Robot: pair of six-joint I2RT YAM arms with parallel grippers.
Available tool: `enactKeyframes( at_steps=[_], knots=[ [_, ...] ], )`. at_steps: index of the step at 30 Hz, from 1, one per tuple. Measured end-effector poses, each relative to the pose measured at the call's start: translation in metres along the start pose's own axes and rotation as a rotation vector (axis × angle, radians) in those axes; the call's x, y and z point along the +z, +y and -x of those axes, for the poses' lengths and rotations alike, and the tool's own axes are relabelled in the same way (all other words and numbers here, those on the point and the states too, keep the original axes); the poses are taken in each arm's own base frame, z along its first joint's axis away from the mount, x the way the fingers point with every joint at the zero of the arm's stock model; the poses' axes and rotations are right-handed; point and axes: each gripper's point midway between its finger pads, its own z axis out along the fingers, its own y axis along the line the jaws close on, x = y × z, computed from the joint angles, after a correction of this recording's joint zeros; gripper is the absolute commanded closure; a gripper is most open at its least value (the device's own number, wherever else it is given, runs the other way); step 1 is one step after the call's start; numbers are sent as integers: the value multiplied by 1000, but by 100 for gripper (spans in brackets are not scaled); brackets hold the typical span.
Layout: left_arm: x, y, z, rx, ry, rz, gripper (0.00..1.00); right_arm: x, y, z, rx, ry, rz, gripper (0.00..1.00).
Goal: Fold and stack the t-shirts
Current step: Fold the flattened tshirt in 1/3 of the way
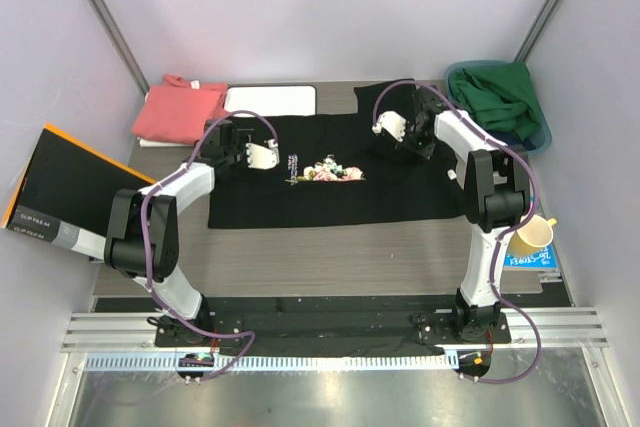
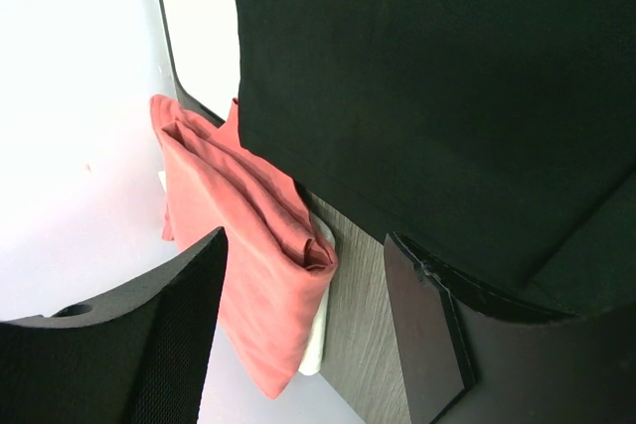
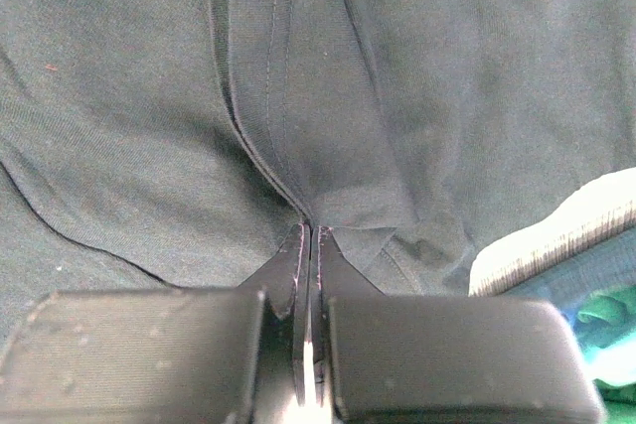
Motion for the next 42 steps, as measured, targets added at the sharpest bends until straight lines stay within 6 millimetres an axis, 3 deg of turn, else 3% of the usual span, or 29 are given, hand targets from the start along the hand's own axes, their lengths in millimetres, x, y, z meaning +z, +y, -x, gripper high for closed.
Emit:
enactKeyframes(
  at_steps=[11, 24, 27, 28, 30, 31, 34, 38, 41, 42],
  knots=[
    [0, 0, 2, 2, -3, 0, 35, 7, -12, 4, 12, -10, -49, 99],
    [1, -1, 4, 4, -6, -3, 35, 7, -63, 28, 20, -66, -250, 99],
    [2, -1, 4, 5, -7, -5, 35, 8, -73, 33, 21, -71, -296, 88],
    [3, -1, 5, 5, -7, -5, 35, 9, -76, 34, 21, -71, -310, 77],
    [3, -1, 5, 5, -7, -5, 35, 14, -81, 36, 27, -64, -346, 67],
    [4, -1, 5, 5, -7, -5, 35, 15, -83, 37, 36, -62, -364, 54],
    [4, -1, 4, 5, -7, -5, 35, 19, -92, 38, 51, -54, -457, 45],
    [4, -1, 4, 4, -7, -5, 35, 22, -97, 33, 73, -37, -549, 45],
    [4, -1, 4, 1, -6, -6, 35, 23, -95, 30, 101, -33, -558, 60],
    [3, -1, 4, 0, -6, -7, 35, 22, -91, 29, 109, -34, -538, 73]
  ],
)
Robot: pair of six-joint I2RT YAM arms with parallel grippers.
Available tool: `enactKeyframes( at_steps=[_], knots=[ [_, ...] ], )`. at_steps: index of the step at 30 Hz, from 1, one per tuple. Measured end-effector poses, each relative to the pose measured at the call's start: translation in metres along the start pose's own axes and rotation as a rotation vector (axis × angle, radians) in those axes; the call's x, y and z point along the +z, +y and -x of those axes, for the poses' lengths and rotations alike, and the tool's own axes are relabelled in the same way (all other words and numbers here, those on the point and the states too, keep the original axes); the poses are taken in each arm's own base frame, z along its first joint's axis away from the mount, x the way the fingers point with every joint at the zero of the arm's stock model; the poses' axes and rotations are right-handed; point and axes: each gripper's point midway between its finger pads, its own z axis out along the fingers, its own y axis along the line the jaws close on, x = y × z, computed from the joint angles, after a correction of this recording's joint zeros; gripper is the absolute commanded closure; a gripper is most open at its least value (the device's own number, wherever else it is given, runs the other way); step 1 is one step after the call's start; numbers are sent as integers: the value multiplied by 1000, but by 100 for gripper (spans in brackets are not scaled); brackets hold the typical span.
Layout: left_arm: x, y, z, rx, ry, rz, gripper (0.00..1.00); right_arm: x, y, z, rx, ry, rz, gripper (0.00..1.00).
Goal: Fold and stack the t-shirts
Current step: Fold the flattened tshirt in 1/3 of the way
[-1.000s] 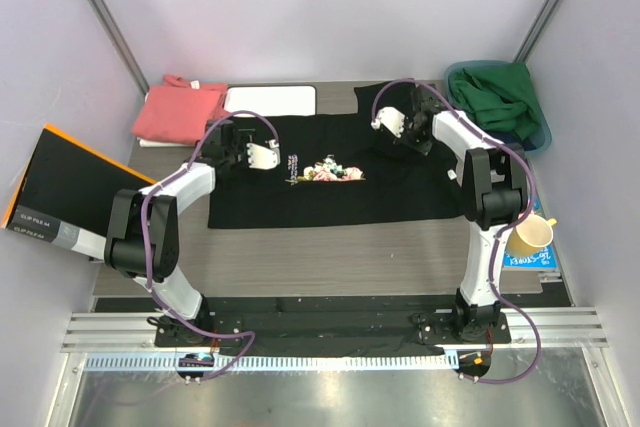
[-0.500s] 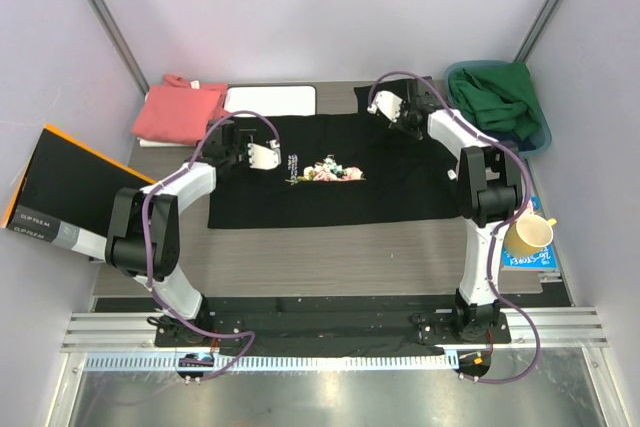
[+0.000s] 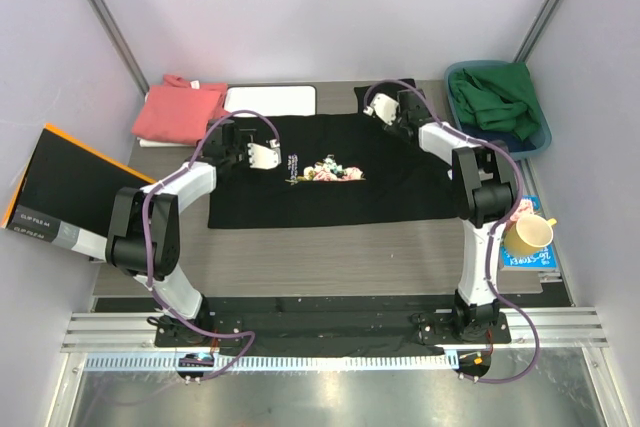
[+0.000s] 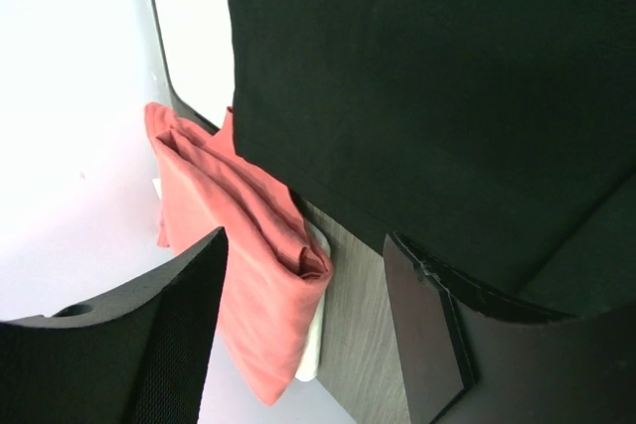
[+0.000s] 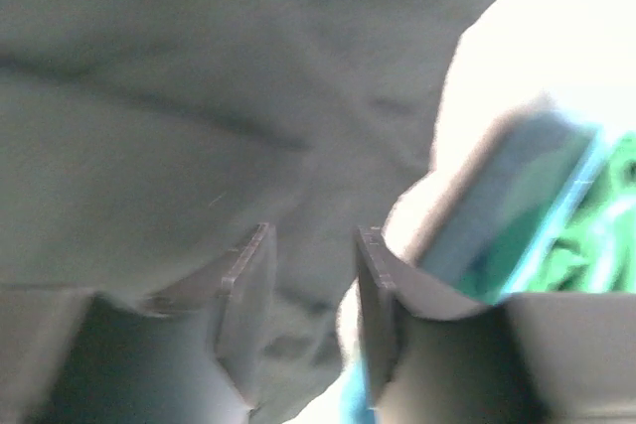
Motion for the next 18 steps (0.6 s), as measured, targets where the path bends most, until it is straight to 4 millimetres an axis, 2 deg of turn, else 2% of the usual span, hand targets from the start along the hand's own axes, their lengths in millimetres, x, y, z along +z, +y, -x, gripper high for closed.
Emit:
enactKeyframes(
  at_steps=[1, 3, 8, 10, 11, 12, 18],
  knots=[
    [0, -1, 0, -2, 0, -5, 36, -4, 5, -2, 7, 0, 35, 79],
    [-2, -6, 0, -5, -1, -25, 44, -16, 15, -6, 18, 5, 129, 91],
    [-18, -18, 4, -12, -33, -88, 42, -53, 33, -25, 41, 38, 331, 92],
    [-24, -25, 6, -15, -48, -115, 42, -62, 43, -33, 49, 62, 392, 93],
    [-24, -28, 7, -16, -53, -127, 41, -65, 47, -38, 55, 74, 419, 96],
    [-23, -33, 7, -18, -56, -142, 41, -68, 52, -41, 61, 85, 439, 99],
    [-3, -62, -2, -40, -46, -240, 37, -80, 76, -52, 76, 125, 543, 99]
  ],
)
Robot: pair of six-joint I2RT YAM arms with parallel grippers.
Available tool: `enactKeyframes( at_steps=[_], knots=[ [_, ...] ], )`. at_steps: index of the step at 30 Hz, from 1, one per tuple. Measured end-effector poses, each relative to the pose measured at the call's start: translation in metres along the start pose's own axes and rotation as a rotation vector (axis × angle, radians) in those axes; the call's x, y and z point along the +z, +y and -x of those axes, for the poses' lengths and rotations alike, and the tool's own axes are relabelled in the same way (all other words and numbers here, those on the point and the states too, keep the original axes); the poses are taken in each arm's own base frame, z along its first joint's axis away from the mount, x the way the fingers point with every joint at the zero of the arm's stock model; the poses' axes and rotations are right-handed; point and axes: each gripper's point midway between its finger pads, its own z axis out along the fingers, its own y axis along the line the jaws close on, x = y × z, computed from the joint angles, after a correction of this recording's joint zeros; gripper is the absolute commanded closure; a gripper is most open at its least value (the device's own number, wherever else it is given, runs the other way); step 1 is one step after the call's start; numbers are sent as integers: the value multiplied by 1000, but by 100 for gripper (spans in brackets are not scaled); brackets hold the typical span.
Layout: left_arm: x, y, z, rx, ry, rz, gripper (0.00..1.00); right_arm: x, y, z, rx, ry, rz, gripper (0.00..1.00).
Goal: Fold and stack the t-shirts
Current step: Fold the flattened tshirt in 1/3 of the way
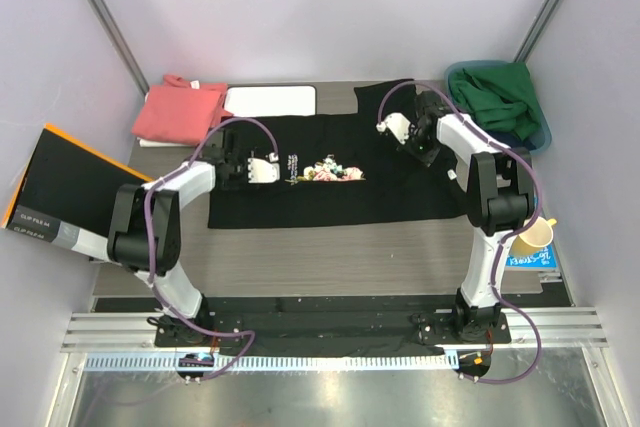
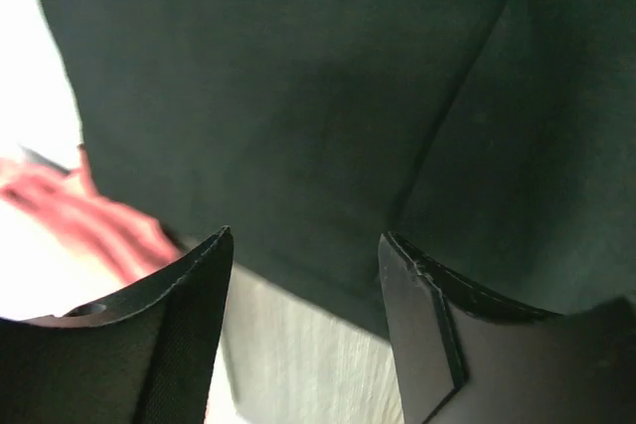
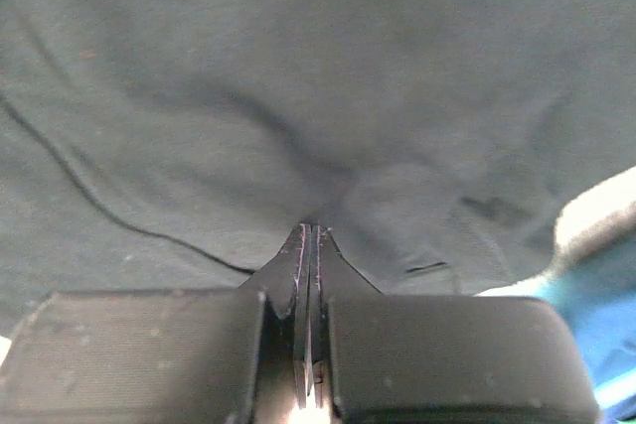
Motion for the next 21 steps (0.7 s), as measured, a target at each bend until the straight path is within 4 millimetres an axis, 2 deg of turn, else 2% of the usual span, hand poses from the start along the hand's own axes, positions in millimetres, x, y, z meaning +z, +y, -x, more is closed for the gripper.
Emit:
enactKeyframes(
  at_steps=[3, 6, 10, 14, 18, 21],
  knots=[
    [14, -6, -9, -29, 0, -62, 36, 3, 10, -5, 3, 12, 36, 99],
    [16, 5, -13, -60, -15, -105, 34, 6, 18, -11, 6, 29, 63, 99],
    [6, 30, -11, -82, -43, -110, 31, 10, 25, -18, 9, 50, 89, 99],
    [-8, 36, -8, -95, -62, -152, 29, 11, 27, -20, 10, 56, 96, 99],
    [-16, 24, -5, -99, -83, -272, 28, 12, 30, -23, 11, 63, 104, 99],
    [-17, 6, -6, -105, -89, -378, 27, 15, 33, -26, 12, 73, 112, 99]
  ],
)
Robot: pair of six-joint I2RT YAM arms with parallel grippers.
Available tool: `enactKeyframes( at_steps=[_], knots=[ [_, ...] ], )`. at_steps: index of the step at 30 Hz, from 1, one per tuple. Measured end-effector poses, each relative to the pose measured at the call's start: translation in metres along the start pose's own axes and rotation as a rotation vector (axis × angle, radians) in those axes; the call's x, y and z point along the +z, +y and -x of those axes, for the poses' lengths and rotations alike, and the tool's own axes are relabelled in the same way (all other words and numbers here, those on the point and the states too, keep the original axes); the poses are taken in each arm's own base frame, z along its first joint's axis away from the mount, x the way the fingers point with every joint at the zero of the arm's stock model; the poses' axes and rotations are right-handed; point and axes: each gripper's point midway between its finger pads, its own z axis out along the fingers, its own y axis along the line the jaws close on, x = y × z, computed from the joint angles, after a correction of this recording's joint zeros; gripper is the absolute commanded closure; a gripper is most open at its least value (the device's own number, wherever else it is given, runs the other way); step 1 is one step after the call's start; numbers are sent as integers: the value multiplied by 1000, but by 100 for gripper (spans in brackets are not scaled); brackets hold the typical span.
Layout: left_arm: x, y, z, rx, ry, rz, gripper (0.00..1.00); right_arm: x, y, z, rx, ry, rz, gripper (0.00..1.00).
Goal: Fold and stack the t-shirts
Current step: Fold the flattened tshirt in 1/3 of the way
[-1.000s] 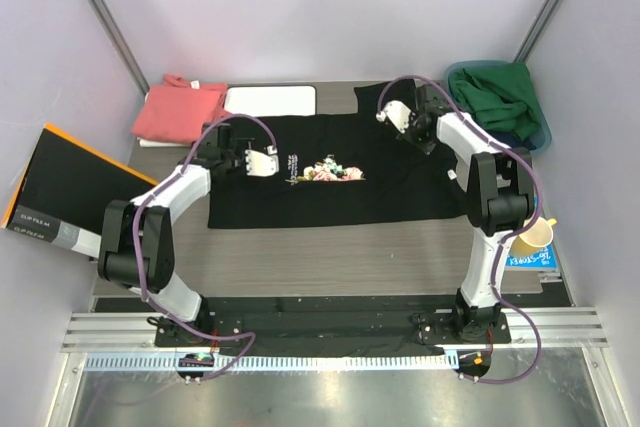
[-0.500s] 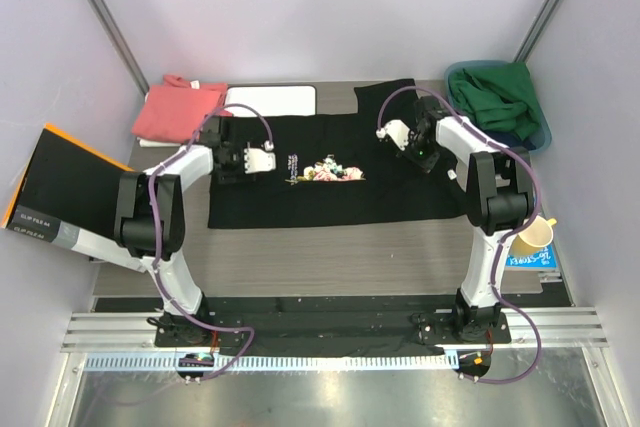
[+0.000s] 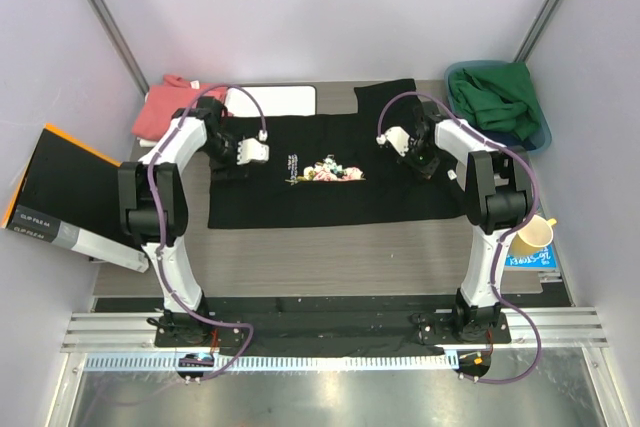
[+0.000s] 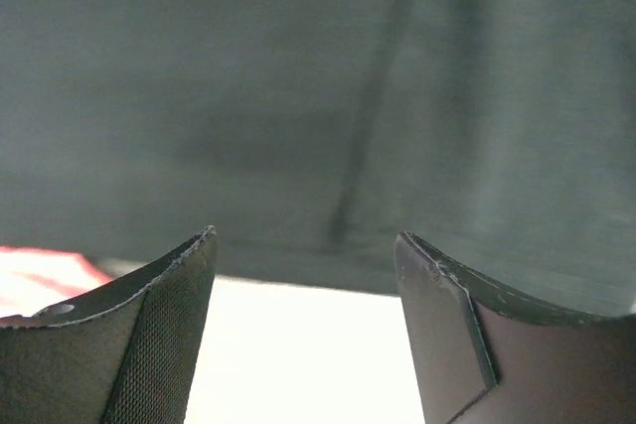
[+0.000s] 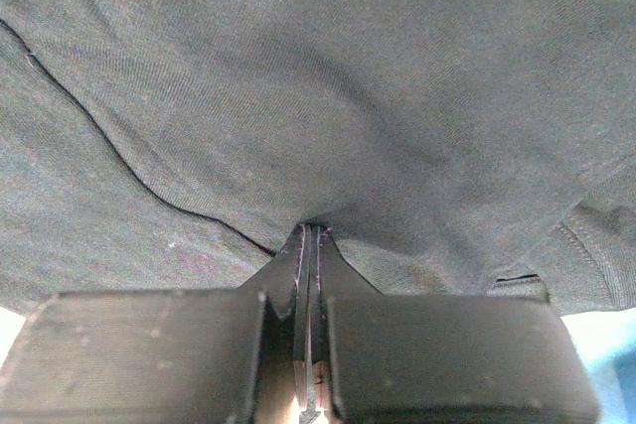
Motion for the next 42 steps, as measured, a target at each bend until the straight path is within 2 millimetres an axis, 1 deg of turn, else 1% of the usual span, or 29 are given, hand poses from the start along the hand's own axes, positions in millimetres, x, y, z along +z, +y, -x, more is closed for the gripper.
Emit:
enactKeyframes(
  at_steps=[4, 9, 14, 18, 22, 25, 31, 38, 40, 41, 42],
  knots=[
    [11, -27, -6, -23, 4, -124, 26, 0, -1, -1, 0, 5, -3, 99],
    [18, -36, -12, -34, 21, -157, 27, 0, -1, -1, 0, 6, -3, 99],
    [20, -35, -15, -33, 36, -152, 28, 0, 0, -1, 1, 6, -3, 99],
    [24, -36, -22, -43, 45, -164, 30, 0, 0, -1, 0, 5, -3, 99],
    [28, -32, -29, -54, 52, -167, 30, 0, 1, 1, -5, 5, -2, 99],
    [26, -28, -33, -59, 57, -158, 30, 1, 1, 1, -7, 5, -2, 99],
    [18, -14, -35, -53, 65, -118, 30, 1, 2, 2, -11, 10, -5, 99],
    [22, -16, -39, -40, 70, -136, 32, 1, 2, 2, -12, 12, -5, 99],
    [26, -19, -41, -43, 71, -152, 34, 1, 2, 2, -13, 14, -6, 98],
    [29, -20, -42, -44, 73, -159, 39, 1, 2, 2, -14, 14, -7, 99],
    [31, -21, -43, -45, 74, -166, 41, 1, 2, 2, -14, 14, -7, 99]
  ],
)
